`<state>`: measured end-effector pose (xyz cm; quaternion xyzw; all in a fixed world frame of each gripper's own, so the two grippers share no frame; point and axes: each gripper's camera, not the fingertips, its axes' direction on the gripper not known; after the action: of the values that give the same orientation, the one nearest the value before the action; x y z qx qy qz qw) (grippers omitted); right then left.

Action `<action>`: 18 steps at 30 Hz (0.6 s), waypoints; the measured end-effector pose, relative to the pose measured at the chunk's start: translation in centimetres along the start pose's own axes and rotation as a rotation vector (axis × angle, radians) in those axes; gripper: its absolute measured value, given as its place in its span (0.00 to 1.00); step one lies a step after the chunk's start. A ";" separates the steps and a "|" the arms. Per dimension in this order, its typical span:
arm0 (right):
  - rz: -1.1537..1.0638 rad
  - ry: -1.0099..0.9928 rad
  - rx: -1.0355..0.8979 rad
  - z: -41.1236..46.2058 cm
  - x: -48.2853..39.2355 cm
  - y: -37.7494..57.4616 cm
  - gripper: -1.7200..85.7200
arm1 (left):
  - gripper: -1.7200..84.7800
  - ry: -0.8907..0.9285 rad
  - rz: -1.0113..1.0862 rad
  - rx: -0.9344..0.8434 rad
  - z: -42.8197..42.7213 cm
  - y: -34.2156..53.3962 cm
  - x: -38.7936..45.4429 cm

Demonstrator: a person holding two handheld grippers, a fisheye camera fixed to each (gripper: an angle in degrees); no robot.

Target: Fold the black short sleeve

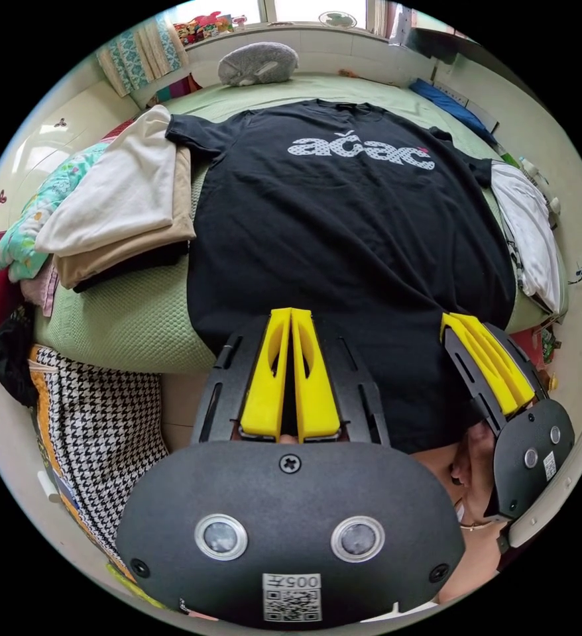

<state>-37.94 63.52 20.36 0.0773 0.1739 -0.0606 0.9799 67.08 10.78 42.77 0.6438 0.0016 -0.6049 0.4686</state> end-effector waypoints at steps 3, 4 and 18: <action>0.000 -0.001 -0.007 0.1 -0.1 -0.2 0.06 | 0.02 -0.008 0.004 -0.003 0.1 -0.1 0.2; 0.001 -0.003 -0.008 0.2 -0.1 -0.2 0.06 | 0.02 -0.009 0.005 -0.004 0.1 -0.1 0.2; -0.009 0.009 0.000 -0.1 -0.9 0.2 0.06 | 0.02 0.015 -0.003 0.001 0.2 0.0 0.0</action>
<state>-38.79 63.79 20.56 0.0770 0.1784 -0.0648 0.9788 66.93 10.71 42.79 0.6486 0.0058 -0.6008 0.4672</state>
